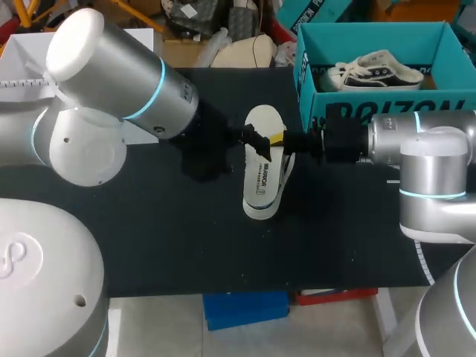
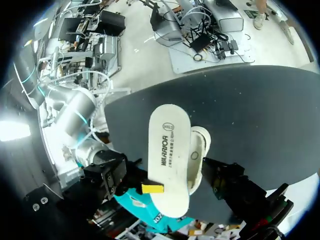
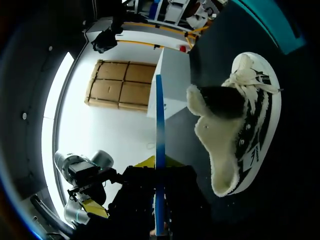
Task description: Take the shoe out of the shoebox, open the shoe tongue, remove and reinsert the insole, then place the shoe into the shoebox
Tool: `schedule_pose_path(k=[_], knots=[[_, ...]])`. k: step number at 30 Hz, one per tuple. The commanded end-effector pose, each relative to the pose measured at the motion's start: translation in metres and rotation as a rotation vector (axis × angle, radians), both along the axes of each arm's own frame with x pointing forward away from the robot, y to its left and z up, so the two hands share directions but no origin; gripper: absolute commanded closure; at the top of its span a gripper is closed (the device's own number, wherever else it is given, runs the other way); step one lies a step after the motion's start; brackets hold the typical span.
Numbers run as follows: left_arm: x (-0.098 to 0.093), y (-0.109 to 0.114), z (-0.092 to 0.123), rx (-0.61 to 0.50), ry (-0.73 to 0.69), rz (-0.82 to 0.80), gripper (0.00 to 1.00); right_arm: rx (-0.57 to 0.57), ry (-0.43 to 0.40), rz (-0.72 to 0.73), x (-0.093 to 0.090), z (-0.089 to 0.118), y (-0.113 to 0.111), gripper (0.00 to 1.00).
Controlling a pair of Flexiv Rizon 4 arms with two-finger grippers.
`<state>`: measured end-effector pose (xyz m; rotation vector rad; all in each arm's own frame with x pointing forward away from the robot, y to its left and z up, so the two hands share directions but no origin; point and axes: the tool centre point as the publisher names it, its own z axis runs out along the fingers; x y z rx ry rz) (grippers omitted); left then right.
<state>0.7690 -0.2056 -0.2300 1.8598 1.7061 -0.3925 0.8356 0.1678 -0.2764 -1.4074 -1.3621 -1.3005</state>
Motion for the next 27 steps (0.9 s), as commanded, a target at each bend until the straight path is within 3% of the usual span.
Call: schedule_pose_path(k=[1, 7, 27], knots=[[0.008, -0.014, 0.007, 0.349, -0.013, 0.104, 0.00, -0.001, 0.000, -0.003, 0.000, 0.000, 0.001, 1.00], [0.008, -0.021, 0.019, 0.464, 0.001, 0.127, 0.00, -0.001, 0.000, -0.003, 0.000, 0.000, 0.001, 1.00], [0.004, -0.020, 0.022, 0.446, 0.034, 0.098, 0.00, -0.001, 0.000, -0.003, 0.000, 0.000, 0.001, 1.00]])
